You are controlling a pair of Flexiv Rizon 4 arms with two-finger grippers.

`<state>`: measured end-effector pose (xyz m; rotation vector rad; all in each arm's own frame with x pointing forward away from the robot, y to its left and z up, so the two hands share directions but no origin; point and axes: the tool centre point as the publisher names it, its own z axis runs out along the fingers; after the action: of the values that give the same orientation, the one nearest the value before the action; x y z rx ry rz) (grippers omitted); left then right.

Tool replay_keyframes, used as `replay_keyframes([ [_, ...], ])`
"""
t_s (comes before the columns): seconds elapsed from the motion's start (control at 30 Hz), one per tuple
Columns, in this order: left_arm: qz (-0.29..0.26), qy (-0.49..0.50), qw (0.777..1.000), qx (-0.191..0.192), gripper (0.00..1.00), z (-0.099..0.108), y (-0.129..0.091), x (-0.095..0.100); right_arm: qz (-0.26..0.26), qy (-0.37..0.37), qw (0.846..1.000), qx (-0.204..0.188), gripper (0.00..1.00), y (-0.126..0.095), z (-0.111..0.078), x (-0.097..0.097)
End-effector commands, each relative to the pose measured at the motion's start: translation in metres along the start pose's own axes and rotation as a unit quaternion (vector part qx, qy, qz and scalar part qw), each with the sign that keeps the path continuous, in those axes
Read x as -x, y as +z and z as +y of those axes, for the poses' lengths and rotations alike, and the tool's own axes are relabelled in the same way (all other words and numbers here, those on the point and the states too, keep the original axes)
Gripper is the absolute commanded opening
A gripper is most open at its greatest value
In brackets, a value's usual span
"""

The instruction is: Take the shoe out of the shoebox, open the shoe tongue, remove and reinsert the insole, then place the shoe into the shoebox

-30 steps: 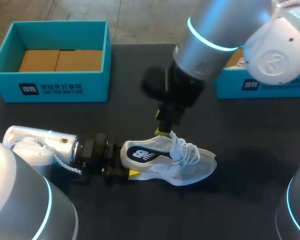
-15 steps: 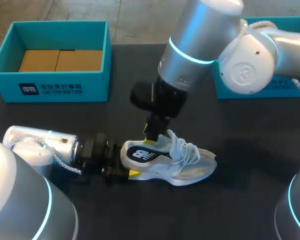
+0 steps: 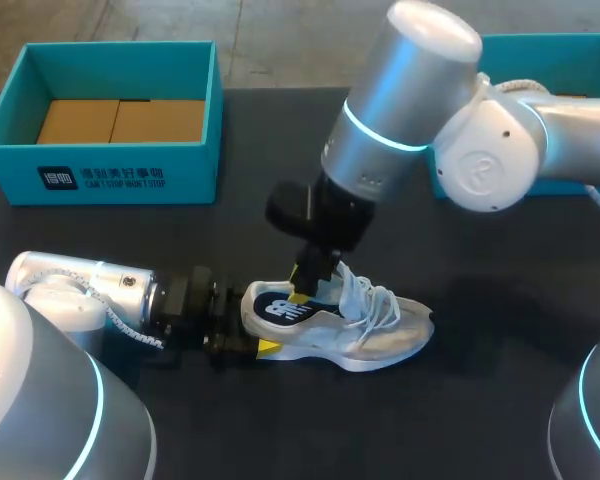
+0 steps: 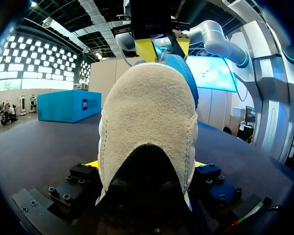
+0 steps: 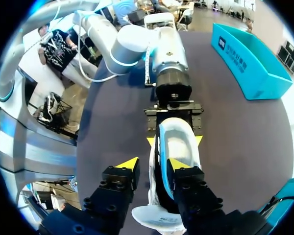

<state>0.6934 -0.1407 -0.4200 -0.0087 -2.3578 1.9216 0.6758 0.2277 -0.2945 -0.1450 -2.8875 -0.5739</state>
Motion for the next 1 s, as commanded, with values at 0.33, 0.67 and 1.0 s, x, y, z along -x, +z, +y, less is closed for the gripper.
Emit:
replay_keyframes([
  [0.33,-0.001,0.001,1.0,0.0,0.0,0.003,0.001,0.002,0.017,0.006,1.0,0.007,0.28,0.018,-0.005,0.012],
  [0.67,-0.001,0.001,1.0,0.0,0.0,0.003,0.001,0.002,0.021,0.009,1.0,0.012,0.18,0.022,-0.011,0.011],
  [1.0,-0.001,0.001,1.0,0.0,0.0,0.003,0.001,0.002,0.02,0.009,1.0,0.013,0.0,0.023,-0.01,0.01],
])
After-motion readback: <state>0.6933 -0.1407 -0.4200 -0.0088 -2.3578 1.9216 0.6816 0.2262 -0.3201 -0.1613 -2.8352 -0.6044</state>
